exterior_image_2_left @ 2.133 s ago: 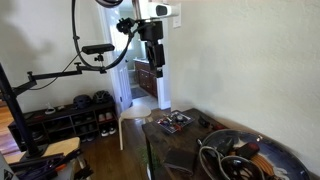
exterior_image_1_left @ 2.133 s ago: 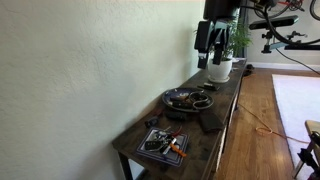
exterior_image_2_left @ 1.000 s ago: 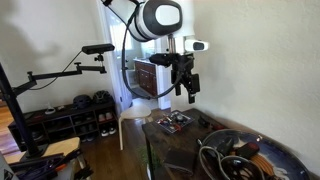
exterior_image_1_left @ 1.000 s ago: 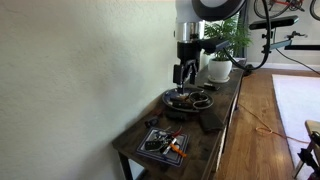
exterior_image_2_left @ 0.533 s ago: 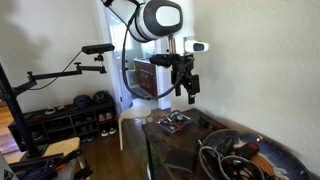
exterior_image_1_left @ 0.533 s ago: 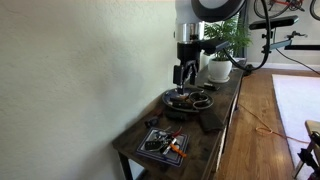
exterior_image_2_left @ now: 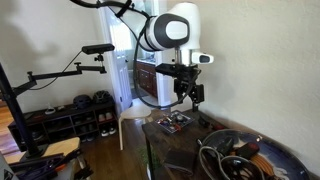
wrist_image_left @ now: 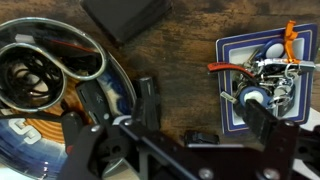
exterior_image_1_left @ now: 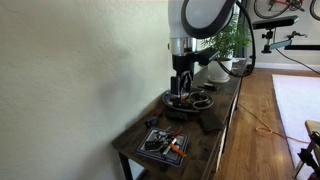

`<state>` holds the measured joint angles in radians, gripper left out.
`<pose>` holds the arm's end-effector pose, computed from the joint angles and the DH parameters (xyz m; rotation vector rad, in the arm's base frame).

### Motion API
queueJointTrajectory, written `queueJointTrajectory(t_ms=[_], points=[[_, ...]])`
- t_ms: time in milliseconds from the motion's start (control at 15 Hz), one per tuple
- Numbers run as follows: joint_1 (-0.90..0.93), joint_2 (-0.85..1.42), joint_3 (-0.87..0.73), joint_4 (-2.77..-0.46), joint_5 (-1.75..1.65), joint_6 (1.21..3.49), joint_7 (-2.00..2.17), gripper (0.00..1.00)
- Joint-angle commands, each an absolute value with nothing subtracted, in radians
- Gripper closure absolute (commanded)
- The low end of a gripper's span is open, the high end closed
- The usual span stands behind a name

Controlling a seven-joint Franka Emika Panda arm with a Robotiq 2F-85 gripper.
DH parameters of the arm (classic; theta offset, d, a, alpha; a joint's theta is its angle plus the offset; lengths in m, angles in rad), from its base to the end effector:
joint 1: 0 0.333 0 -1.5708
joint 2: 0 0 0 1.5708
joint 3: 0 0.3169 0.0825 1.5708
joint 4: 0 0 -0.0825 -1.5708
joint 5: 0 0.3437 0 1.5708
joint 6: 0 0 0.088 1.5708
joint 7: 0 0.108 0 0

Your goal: Place the black torch on the tray on the right

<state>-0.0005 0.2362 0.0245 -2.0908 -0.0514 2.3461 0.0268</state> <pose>0.5509 0.0120 0.3397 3.1102 0.0499 0.0312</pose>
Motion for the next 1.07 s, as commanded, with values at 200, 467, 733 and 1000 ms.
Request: queueJointTrajectory(t_ms=[200,467,733,1000], points=[[0.004,0.423,0.017,-1.914,-0.084,2.353,-0.07,0.0],[0.002,0.514,0.02,-1.828,-0.086,2.358,-0.11,0.0],[0.003,0.591,0.023,-1.748,-0.083,2.347,-0.133,0.0],[0.001,0.652,0.025,-1.684,-0.082,2.34,-0.149,0.0]])
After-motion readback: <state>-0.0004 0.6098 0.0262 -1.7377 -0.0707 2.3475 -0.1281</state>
